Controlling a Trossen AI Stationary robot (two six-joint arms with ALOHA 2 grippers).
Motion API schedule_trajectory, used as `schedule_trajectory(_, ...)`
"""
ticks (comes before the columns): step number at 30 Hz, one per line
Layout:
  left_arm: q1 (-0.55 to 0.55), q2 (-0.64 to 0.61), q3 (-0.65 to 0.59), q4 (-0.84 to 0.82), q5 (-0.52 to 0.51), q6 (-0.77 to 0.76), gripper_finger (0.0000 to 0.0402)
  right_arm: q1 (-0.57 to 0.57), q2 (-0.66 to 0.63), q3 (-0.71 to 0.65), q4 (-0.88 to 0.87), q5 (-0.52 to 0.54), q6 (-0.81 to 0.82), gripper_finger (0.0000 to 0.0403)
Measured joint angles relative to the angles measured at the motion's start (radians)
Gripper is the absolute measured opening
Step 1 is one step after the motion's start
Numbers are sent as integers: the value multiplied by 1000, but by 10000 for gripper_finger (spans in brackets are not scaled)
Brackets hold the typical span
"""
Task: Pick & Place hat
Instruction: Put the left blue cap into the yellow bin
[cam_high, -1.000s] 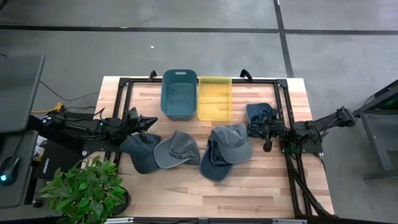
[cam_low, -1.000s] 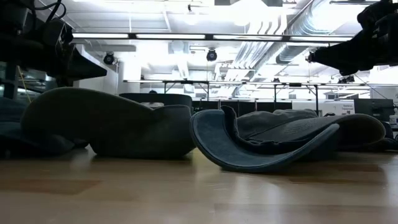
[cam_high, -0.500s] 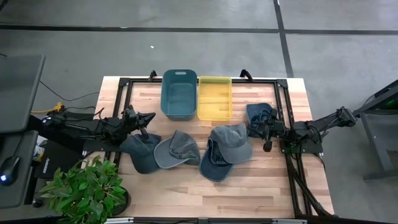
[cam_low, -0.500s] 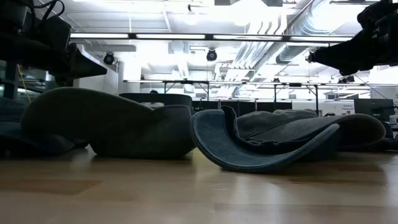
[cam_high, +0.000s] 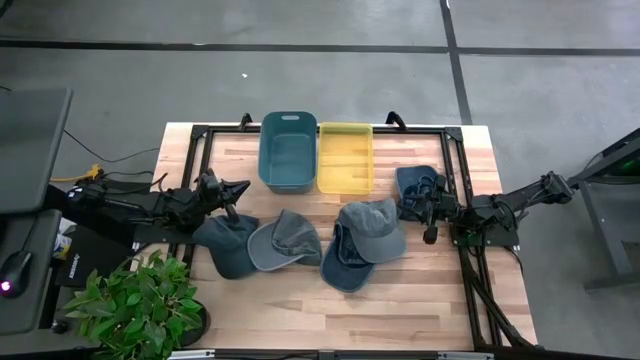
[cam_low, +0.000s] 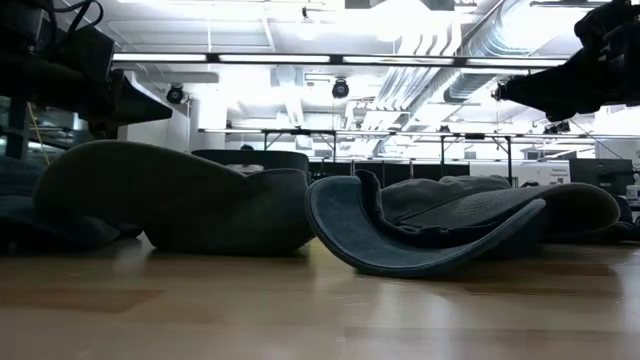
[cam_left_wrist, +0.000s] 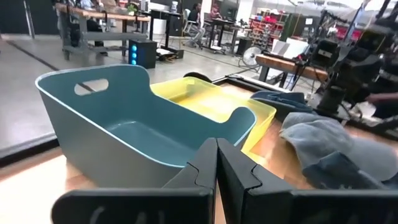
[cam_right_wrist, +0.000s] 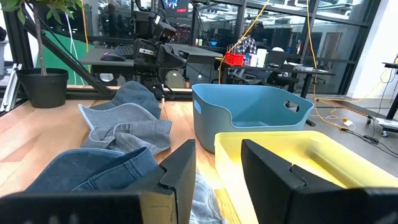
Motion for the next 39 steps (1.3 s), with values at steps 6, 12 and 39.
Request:
schedule_trajectory(6,0,0,0,-1,1,-59,1,0,0,0,0,0,0,124)
schedule_trajectory(12,0,0,0,0,0,-54,1,0,0,0,0,0,0,124)
schedule_trajectory(39,0,20,265,-201,89,-28,215,0,0,0,0,0,0,124)
